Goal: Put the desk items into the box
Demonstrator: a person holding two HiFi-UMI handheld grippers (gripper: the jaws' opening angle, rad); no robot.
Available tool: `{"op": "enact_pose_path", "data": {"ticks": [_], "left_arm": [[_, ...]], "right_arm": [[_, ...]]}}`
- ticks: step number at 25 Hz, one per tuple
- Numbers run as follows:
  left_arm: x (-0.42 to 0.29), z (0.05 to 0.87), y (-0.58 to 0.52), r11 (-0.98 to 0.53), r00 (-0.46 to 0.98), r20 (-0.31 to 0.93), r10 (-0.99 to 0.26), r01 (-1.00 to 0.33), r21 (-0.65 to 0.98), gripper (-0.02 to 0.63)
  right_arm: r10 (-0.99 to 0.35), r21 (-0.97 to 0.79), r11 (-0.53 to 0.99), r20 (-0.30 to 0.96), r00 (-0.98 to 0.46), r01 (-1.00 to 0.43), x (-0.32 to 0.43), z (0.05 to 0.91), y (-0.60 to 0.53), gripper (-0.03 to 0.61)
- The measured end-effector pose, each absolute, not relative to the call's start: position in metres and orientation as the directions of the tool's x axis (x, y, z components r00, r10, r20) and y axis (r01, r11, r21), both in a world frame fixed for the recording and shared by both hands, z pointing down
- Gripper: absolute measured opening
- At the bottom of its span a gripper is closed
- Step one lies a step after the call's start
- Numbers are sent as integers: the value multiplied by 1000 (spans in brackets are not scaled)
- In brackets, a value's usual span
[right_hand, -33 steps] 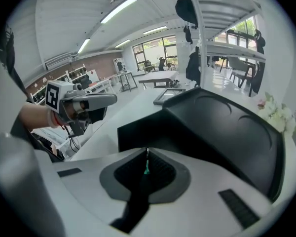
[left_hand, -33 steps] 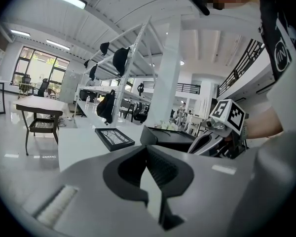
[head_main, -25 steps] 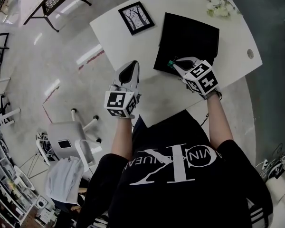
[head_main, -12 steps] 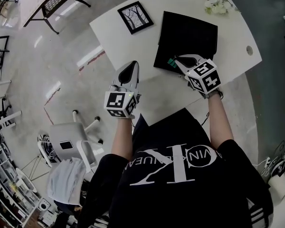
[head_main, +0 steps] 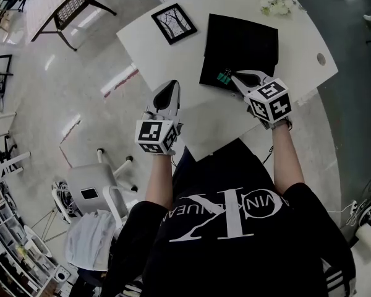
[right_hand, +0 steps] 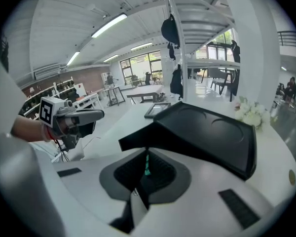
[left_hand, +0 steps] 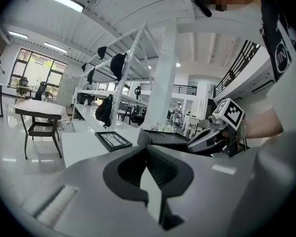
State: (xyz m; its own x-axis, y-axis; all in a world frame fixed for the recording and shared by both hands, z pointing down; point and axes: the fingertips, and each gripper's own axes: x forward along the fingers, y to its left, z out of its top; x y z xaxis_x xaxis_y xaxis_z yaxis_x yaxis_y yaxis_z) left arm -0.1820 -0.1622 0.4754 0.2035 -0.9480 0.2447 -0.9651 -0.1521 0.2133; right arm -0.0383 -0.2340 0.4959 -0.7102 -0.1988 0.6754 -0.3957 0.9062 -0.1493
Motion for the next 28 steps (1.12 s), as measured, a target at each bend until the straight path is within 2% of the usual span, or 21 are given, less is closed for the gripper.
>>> {"op": "enact_pose_path", "data": {"ticks": [13, 28], "left_arm": [[-177, 461, -156, -207, 248, 213, -945, -959, 195, 11], [-172, 407, -169, -237, 257, 113, -960, -957, 168, 11]], "right_arm": [[-375, -109, 840, 591, -714, -532, -9, 468, -226, 20], [-602, -61, 739, 388, -698, -671, 36, 407, -229, 20]]}}
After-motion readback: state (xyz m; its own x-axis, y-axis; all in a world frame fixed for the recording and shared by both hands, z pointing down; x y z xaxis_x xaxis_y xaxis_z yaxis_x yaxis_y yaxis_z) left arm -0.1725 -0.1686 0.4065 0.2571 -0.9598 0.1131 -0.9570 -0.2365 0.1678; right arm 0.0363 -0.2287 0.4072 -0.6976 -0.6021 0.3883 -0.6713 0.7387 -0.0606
